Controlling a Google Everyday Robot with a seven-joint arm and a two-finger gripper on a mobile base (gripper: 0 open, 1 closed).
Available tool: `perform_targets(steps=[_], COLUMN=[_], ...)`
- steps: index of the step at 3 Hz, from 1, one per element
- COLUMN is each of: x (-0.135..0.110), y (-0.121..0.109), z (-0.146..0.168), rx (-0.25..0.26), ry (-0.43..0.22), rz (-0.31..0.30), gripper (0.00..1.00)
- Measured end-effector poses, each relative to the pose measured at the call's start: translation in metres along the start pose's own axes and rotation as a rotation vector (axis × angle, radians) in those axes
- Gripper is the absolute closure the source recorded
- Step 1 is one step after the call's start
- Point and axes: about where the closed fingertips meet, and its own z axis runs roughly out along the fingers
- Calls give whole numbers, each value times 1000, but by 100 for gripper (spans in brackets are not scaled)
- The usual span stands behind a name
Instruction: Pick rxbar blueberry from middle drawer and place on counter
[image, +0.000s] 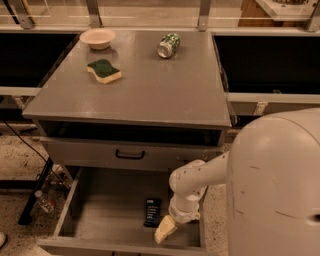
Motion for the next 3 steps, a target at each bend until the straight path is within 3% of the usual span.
perform_targets(steps=[2, 3], x=[28, 49], y=[-29, -55], z=[-26, -53], rx=[28, 66], ry=[-58, -104], rz=[88, 177], gripper=[0, 0])
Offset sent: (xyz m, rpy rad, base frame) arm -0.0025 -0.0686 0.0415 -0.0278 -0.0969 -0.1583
